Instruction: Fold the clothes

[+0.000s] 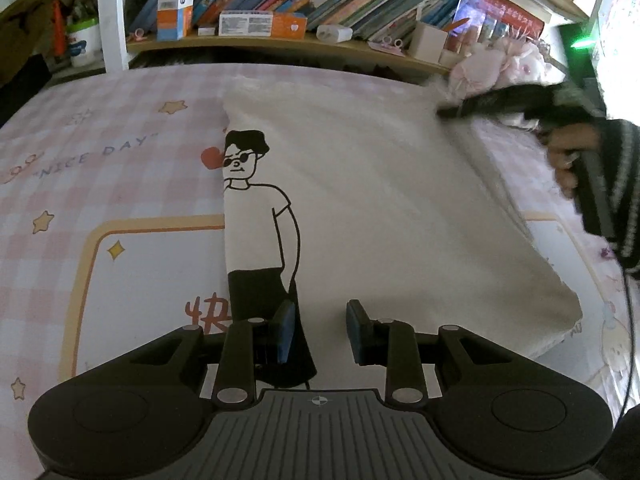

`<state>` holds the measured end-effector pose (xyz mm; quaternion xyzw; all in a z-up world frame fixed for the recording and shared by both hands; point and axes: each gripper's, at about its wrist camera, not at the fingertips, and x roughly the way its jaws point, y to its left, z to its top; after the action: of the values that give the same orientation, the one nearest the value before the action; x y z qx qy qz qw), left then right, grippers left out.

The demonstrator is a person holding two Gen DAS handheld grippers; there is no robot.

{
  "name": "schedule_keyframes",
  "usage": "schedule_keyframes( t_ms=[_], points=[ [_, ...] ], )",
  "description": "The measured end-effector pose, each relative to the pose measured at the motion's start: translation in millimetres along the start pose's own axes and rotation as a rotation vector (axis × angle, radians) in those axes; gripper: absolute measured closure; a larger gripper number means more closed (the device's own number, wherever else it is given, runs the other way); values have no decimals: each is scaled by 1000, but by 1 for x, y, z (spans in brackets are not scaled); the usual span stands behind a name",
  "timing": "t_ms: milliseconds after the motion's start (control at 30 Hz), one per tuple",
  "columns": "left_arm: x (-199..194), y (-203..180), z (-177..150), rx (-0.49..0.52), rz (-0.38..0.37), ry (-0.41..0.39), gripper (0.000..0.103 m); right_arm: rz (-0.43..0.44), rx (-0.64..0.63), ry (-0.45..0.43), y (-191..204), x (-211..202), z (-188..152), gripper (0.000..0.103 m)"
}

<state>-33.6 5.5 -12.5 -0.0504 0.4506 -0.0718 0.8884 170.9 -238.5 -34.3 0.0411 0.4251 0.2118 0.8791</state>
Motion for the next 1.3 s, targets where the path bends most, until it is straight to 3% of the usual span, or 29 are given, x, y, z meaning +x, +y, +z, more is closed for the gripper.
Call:
schedule_keyframes(
  t_ms=[167,333,400,567,767,933,1067,1300],
  points=[
    [0,4,0,-12,-8,-3,74,-18,0,-29,-2,-4,-3,95],
    [0,8,-1,-21,-24,-12,73,-34,3,-58,-4,-9,-6,72],
    [-1,9,-2,-35,-43,-18,68,1,40,-63,-5,-25,-11,65],
    [0,4,-2,-23,-51,-23,58,66,96,-64,-4,-67,-30,59],
    [-13,-5,-5,29,-29,-52,54,78,139,-6,-2,-109,-75,52],
    [-29,-8,-8,65,40,-79,37,71,194,58,-1,-134,-117,40],
    [-36,-9,-11,85,102,-76,21,44,255,118,-5,-143,-141,37],
    [-39,-13,-22,137,141,-75,15,74,373,170,-14,-149,-161,37]
  ],
)
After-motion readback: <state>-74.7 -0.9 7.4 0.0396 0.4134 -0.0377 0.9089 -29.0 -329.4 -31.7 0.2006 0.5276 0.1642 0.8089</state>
